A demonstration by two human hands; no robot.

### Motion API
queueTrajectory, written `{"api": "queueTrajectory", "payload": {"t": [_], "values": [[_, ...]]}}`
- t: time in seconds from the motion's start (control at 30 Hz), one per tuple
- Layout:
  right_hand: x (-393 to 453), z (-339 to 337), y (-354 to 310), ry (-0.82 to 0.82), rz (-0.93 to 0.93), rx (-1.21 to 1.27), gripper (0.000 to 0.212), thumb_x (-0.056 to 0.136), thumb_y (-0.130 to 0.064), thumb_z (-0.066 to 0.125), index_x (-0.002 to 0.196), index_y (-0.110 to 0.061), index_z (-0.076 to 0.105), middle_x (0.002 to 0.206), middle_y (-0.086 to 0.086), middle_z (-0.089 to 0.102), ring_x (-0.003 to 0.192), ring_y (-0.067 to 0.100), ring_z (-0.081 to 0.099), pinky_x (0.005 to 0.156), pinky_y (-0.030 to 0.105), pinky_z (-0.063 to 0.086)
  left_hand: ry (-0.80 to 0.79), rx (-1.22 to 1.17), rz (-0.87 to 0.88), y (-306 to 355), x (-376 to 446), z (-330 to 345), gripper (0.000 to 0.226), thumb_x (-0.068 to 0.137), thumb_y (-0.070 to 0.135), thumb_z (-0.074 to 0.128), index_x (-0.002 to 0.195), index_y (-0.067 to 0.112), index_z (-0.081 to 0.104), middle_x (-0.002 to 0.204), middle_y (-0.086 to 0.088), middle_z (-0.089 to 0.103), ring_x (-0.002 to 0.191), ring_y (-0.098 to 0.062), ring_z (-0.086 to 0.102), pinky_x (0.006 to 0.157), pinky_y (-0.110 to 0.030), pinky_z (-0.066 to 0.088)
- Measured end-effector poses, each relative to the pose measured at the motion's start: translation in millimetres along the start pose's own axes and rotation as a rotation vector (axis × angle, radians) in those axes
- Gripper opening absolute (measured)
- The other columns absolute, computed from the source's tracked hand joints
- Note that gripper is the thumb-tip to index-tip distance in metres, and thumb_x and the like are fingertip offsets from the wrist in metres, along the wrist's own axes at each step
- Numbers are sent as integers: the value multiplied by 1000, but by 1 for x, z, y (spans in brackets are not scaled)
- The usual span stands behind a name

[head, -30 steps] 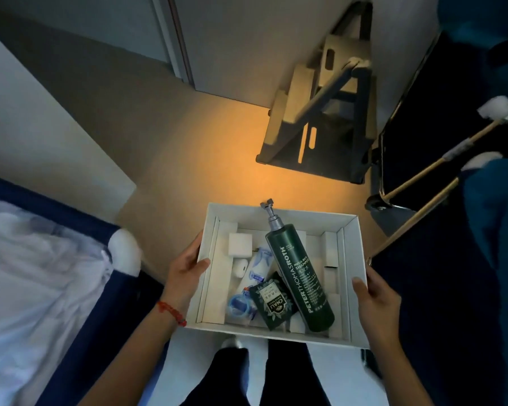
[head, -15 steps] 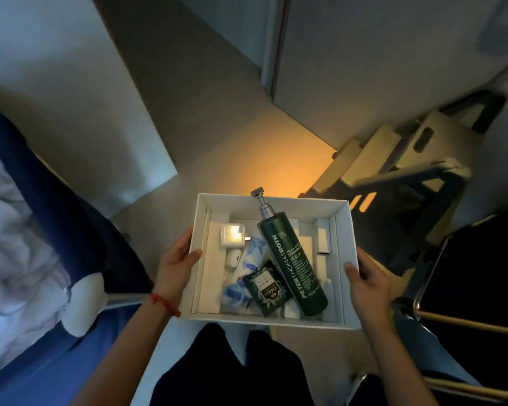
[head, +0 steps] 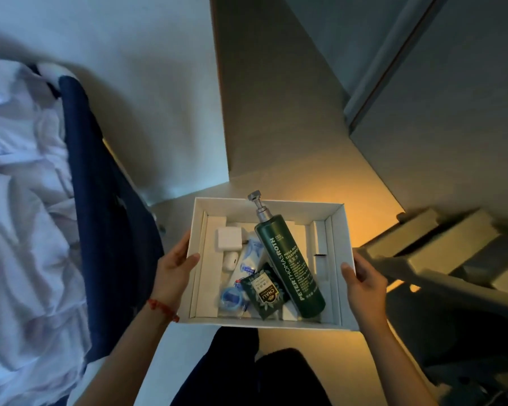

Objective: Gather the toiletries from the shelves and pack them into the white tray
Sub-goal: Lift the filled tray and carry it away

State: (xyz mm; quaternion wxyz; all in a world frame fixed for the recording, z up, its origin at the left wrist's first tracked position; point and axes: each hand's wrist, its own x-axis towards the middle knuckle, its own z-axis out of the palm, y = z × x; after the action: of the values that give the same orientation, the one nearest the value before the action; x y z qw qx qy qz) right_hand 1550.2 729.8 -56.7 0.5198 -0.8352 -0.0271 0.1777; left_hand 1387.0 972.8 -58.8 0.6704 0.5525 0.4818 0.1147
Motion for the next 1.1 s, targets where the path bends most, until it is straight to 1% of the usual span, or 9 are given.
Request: {"api": "queueTrajectory", "payload": {"t": [0.1,0.23,0.47,0.63,0.7,0.77,0.8,0.93,1.1], "values": [[31,20,-13,-52,-7,-3,41,88,4,50,128,-5,47,124,14,57,115,25,51,100,47,41,46,-12,-2,12,21,-3,52,87,-4,47,131,22,41,111,-3,60,92,-9,58,80,-32,50],[73,45,-25,-153,-5,17,42,89,5,49,129,-7,46,123,10,56,116,25,50,101,48,40,109,-26,-28,18,48,-7,54,87,-3,48,131,26,41,116,-1,59,102,-17,57,87,-39,48],[164,98,-18,-279,43,-18,41,89,4,49,129,-5,47,125,7,54,117,30,50,99,53,41,252,-79,-70,19,114,7,54,85,-10,47,132,16,40,124,-5,53,108,-19,53,93,-39,43],[213,130,-16,-351,-35,-29,43,88,6,49,130,-4,45,119,1,52,109,23,51,96,43,43,277,-75,-71,12,160,12,56,86,-9,46,131,23,38,124,-3,53,108,-18,53,88,-34,47],[258,173,20,-372,-39,-84,43,88,6,49,130,-7,44,116,1,55,107,21,53,90,28,48,316,-67,-95,-21,217,13,56,85,-9,46,131,23,39,123,-1,53,106,-15,54,82,-26,47],[263,179,18,-396,-27,-57,44,88,6,49,126,-16,46,108,-10,62,101,10,58,83,11,47,300,-105,-90,-18,221,11,57,85,-10,45,132,21,40,124,-2,54,107,-16,55,84,-26,49],[266,184,22,-399,-16,-42,44,88,6,49,125,-18,47,106,-14,63,97,3,60,84,10,45,301,-108,-88,-21,226,10,57,85,-10,46,131,23,40,123,-3,55,106,-15,55,85,-26,50],[304,236,65,-413,-18,-45,43,88,7,49,129,-6,47,112,0,59,90,-15,56,88,12,42,341,-121,-105,-69,290,3,57,85,-10,45,130,26,39,124,-7,54,109,-20,54,90,-36,46],[343,303,136,-426,-23,-46,43,89,7,48,127,-12,48,99,-26,63,86,-15,58,81,9,45,373,-132,-89,-139,365,-7,58,85,-11,45,127,28,39,125,-6,54,110,-20,53,91,-36,43]]}}
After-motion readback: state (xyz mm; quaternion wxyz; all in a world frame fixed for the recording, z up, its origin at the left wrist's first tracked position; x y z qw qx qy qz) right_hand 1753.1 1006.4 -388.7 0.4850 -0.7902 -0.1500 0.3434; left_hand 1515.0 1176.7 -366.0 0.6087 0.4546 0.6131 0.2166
